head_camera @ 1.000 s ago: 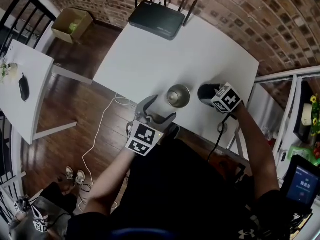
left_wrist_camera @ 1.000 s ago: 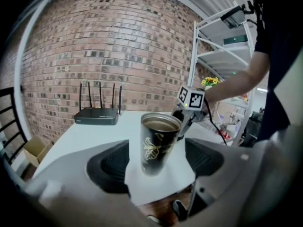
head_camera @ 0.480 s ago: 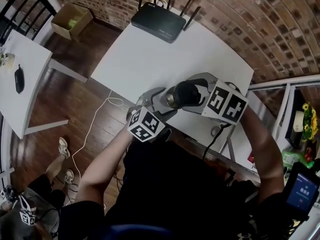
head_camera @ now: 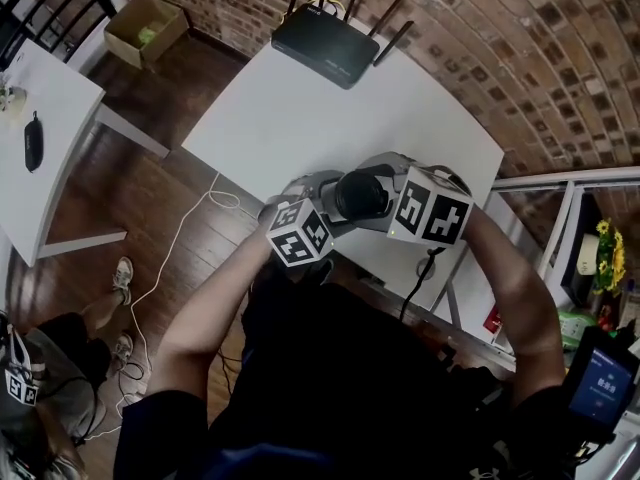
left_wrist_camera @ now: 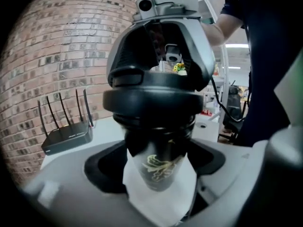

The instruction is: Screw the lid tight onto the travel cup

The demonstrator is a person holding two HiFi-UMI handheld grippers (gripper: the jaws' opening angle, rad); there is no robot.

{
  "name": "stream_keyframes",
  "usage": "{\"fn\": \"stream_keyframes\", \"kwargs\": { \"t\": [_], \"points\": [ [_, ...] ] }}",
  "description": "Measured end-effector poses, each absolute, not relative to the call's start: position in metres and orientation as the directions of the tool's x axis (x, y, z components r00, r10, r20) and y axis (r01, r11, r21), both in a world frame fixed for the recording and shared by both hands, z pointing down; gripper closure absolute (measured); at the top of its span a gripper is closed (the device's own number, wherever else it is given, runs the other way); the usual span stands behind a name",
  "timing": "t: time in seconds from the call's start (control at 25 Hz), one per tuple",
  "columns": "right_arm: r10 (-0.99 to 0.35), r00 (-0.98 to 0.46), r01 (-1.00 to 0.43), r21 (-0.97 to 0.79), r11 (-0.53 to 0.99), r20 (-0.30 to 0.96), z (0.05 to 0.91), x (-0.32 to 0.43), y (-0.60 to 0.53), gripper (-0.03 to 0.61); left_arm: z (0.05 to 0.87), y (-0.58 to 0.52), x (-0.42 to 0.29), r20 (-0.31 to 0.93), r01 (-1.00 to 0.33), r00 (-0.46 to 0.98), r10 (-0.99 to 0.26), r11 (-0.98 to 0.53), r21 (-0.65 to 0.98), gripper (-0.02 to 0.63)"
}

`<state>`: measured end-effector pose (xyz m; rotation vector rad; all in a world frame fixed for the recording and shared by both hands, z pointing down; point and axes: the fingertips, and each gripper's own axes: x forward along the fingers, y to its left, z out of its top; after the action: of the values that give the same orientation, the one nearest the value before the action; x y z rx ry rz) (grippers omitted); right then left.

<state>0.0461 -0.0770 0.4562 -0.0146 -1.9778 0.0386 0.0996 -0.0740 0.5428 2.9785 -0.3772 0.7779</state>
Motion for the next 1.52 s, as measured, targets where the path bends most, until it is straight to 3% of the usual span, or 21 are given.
{"fn": "stream_keyframes", "kwargs": {
  "t": [0.2, 0.36, 0.52, 0.6, 0.76, 0.88, 1.0, 1.16, 1.24, 1.32, 1.52],
  "points": [
    [0.033, -0.385, -0.056, -0.059, 0.997, 0.922, 0.461, 0.055, -0.073, 0.239, 0.543, -0.073, 0.102, 0.474, -0.253, 0.85, -0.229, -0.967, -0.014, 0.219],
    [0.045, -0.31, 0.011, -0.043, 0.999, 0.95, 0.465, 0.056, -0.072, 0.239, 0.543, -0.073, 0.102, 0.471, -0.263, 0.848, -0.241, -0.964, -0.019, 0.219],
    [0.072, -0.334, 0.023, -0.068, 0.997, 0.94, 0.469, 0.054, -0.073, 0.238, 0.543, -0.074, 0.103, 0.457, -0.315, 0.844, -0.282, -0.949, -0.003, 0.219],
    [0.047, -0.34, -0.063, -0.073, 0.995, 0.939, 0.469, 0.056, -0.077, 0.238, 0.543, -0.078, 0.104, 0.454, -0.381, 0.827, -0.332, -0.924, 0.018, 0.221],
    [-0.092, -0.326, -0.372, -0.038, 0.928, 0.941, 0.472, 0.066, -0.083, 0.238, 0.544, -0.079, 0.106, 0.478, -0.561, 0.739, -0.475, -0.827, 0.045, 0.222],
    [-0.129, -0.35, -0.413, -0.029, 0.91, 0.928, 0.473, 0.064, -0.078, 0.238, 0.544, -0.073, 0.105, 0.482, -0.582, 0.732, -0.481, -0.809, 0.076, 0.216],
    [-0.082, -0.38, -0.291, -0.035, 0.956, 0.921, 0.471, 0.058, -0.074, 0.236, 0.544, -0.068, 0.099, 0.492, -0.459, 0.778, -0.392, -0.888, 0.018, 0.192],
    [0.05, -0.399, 0.061, -0.028, 0.998, 0.916, 0.466, 0.054, -0.067, 0.236, 0.543, -0.069, 0.103, 0.518, -0.231, 0.821, -0.242, -0.969, -0.087, 0.193],
    [0.088, -0.393, 0.112, -0.047, 0.993, 0.916, 0.466, 0.054, -0.067, 0.236, 0.54, -0.071, 0.109, 0.514, -0.197, 0.83, -0.215, -0.976, -0.091, 0.197],
    [0.071, -0.394, 0.045, -0.058, 0.997, 0.916, 0.467, 0.056, -0.07, 0.235, 0.539, -0.073, 0.112, 0.496, -0.232, 0.835, -0.24, -0.969, -0.08, 0.201],
    [-0.137, -0.448, -0.43, -0.079, 0.9, 0.884, 0.474, 0.068, -0.077, 0.236, 0.537, -0.075, 0.114, 0.425, -0.482, 0.773, -0.471, -0.871, -0.09, 0.204]
  ]
}}
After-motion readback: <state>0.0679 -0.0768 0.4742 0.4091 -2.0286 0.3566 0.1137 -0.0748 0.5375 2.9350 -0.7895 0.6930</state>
